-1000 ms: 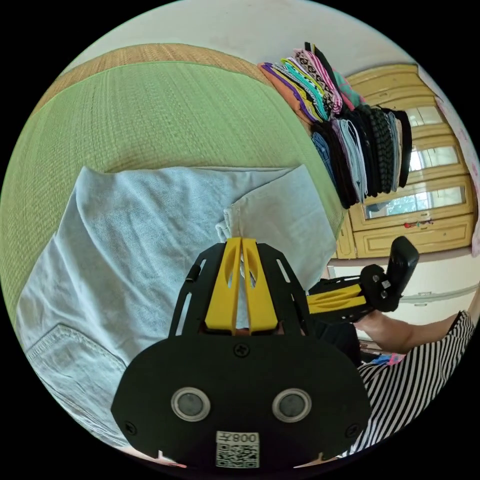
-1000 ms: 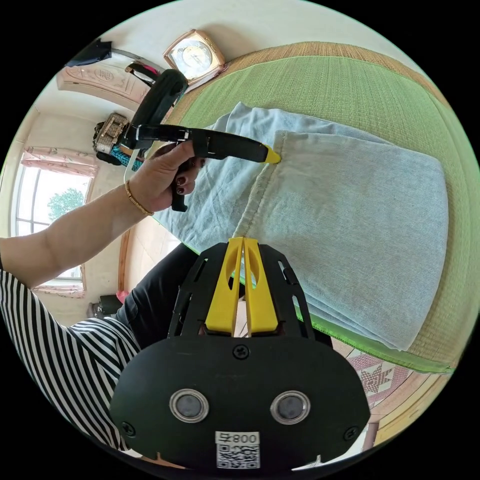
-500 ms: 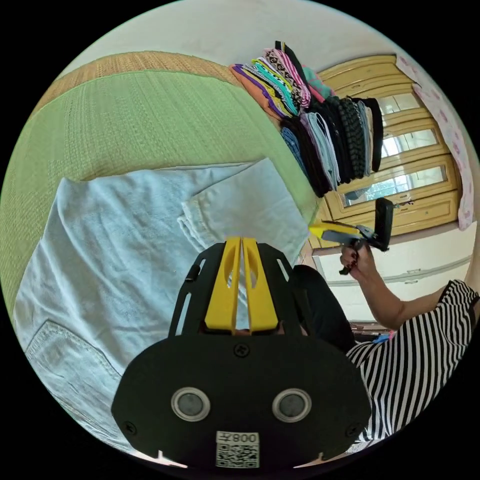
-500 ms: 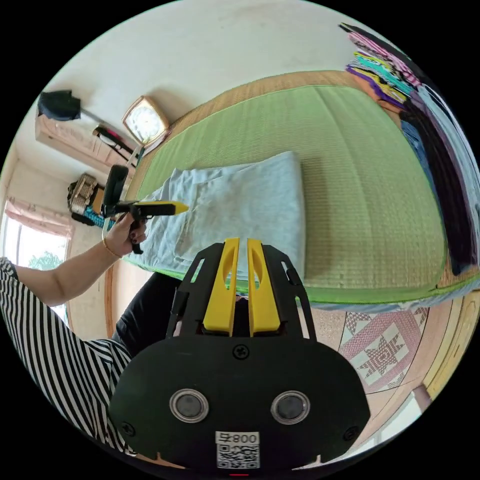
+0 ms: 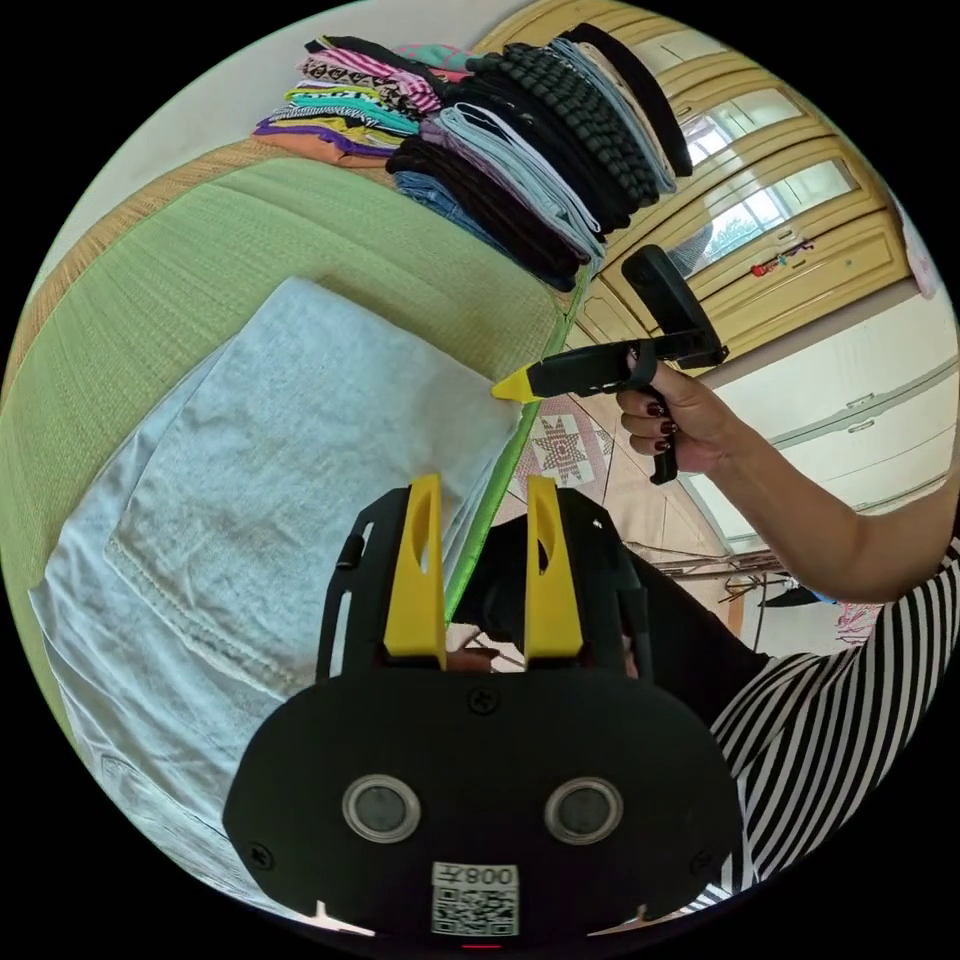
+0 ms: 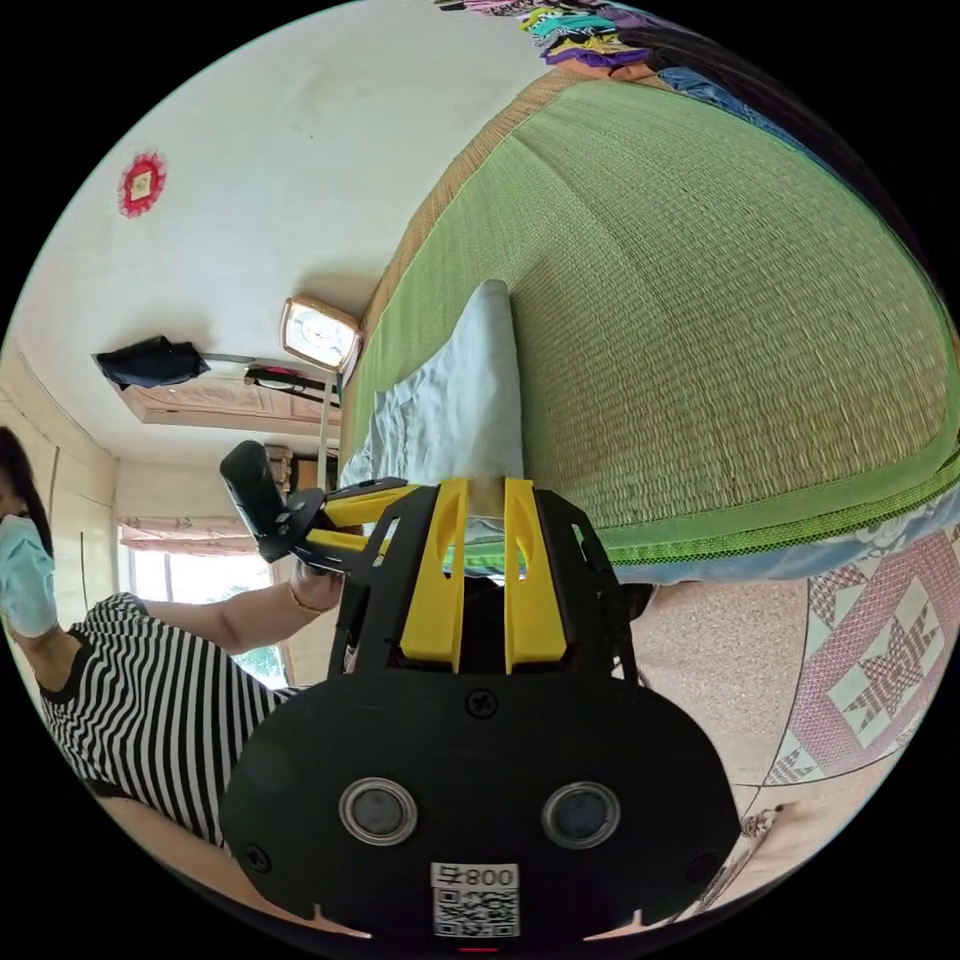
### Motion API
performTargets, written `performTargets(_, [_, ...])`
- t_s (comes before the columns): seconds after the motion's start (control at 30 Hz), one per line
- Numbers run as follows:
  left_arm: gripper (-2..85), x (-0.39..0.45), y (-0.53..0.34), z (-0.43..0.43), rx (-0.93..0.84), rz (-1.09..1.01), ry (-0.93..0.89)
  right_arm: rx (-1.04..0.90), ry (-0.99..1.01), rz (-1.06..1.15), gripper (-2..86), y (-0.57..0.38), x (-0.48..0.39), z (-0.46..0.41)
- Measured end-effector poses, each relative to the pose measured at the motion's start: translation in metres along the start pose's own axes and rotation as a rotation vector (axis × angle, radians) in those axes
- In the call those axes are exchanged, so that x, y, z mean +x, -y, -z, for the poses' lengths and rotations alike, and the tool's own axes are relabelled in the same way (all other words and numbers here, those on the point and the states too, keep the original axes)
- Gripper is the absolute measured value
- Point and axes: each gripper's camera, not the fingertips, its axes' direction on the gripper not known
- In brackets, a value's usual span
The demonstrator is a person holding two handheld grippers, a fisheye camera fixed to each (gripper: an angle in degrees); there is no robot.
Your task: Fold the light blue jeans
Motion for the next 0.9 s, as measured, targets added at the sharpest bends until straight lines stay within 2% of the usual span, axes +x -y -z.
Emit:
performTargets(0.23, [13.3,0.037,0.015,-0.03,-0.002,0.036,0.152,-0.006,0.091,0.016,4.9,0.005,0.004,0.013])
performTargets(0.37, [10.5,0.046,0.017,-0.039,-0.003,0.091,0.205,-0.013,0.12,0.013,5.0,0.008,0.009,0.017])
performTargets(0.53, [6.2,0.054,0.013,-0.045,-0.001,0.094,0.205,-0.018,0.098,0.022,5.7,0.011,0.008,0.027])
performTargets(0.73, [3.9,0.062,0.004,-0.039,0.041,0.109,0.175,0.075,0.078,0.023,7.2,0.038,0.017,0.059])
performTargets(0.9, [3.6,0.072,-0.007,-0.031,0.064,0.098,0.18,-0.017,0.024,0.023,9.3,0.099,0.018,0.04])
